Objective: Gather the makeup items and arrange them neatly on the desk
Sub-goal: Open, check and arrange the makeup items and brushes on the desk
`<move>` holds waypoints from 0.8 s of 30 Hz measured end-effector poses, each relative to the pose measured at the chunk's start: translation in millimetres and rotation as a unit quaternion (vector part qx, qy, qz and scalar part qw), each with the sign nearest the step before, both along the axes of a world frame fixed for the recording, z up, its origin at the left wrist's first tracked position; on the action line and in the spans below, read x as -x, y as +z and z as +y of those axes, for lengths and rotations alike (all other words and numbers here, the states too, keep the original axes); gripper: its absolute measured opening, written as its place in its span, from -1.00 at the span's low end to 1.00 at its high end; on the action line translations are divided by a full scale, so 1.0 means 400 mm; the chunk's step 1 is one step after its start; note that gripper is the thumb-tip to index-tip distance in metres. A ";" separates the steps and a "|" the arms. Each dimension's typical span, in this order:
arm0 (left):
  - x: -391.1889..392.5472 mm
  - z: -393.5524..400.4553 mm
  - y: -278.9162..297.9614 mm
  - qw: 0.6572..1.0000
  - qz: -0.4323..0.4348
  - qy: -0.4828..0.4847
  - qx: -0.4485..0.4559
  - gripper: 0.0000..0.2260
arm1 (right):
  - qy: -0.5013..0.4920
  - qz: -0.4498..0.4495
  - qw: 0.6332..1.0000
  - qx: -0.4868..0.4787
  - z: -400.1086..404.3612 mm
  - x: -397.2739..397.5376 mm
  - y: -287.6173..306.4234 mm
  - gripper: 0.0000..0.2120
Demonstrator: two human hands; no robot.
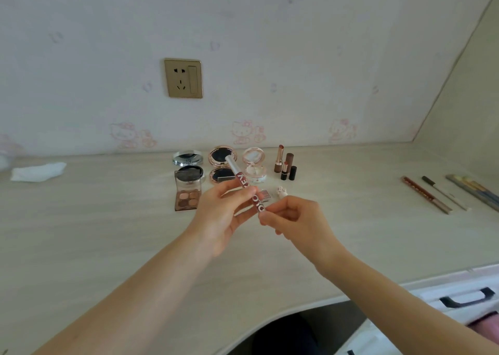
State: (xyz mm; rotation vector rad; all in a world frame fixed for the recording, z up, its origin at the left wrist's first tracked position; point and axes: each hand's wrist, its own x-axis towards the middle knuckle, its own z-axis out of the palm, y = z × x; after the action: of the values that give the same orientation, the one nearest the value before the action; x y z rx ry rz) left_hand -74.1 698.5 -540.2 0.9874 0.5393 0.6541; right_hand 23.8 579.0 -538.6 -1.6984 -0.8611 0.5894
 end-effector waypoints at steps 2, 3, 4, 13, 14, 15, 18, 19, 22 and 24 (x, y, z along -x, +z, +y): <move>0.011 0.007 -0.001 1.000 0.000 0.016 -0.004 -0.81 | 0.007 -0.005 1.000 0.000 0.007 0.011 -0.006 -0.91; 0.017 0.010 -0.002 1.000 0.004 0.020 -0.009 -0.80 | 0.014 -0.007 1.000 -0.001 0.011 0.015 -0.009 -0.91; 0.022 0.012 -0.003 1.000 0.009 0.022 -0.013 -0.79 | 0.020 -0.010 1.000 0.002 0.014 0.019 -0.013 -0.92; 0.088 0.058 -0.020 0.984 0.077 0.026 -0.156 -0.78 | 0.026 -0.012 1.000 -0.012 0.034 -0.007 -0.005 -0.89; 0.095 0.064 -0.024 0.975 0.095 0.027 -0.197 -0.78 | 0.027 -0.008 0.999 -0.016 0.038 -0.010 -0.004 -0.89; 0.102 0.069 -0.029 0.963 0.116 0.028 -0.243 -0.78 | 0.028 -0.004 0.999 -0.018 0.043 -0.011 -0.004 -0.88; 0.121 0.077 -0.050 0.905 0.178 0.023 -0.385 -0.75 | 0.035 0.005 0.999 -0.019 0.057 -0.006 -0.006 -0.87; 0.125 0.079 -0.059 0.881 0.197 0.025 -0.429 -0.72 | 0.039 0.005 0.999 -0.021 0.063 -0.002 -0.008 -0.87; 0.135 0.082 -0.078 0.821 0.229 0.010 -0.523 -0.70 | 0.046 -0.028 0.999 -0.007 0.081 0.005 -0.023 -0.84; 0.143 0.081 -0.085 0.799 0.224 -0.013 -0.558 -0.70 | 0.051 -0.070 0.996 0.012 0.088 0.007 -0.036 -0.85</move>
State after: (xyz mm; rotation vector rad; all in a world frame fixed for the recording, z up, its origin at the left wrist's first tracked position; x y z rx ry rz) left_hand -131.1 730.8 -574.2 2.3131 0.5313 0.7063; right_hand 21.1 614.3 -553.0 -1.7414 -1.0500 0.5561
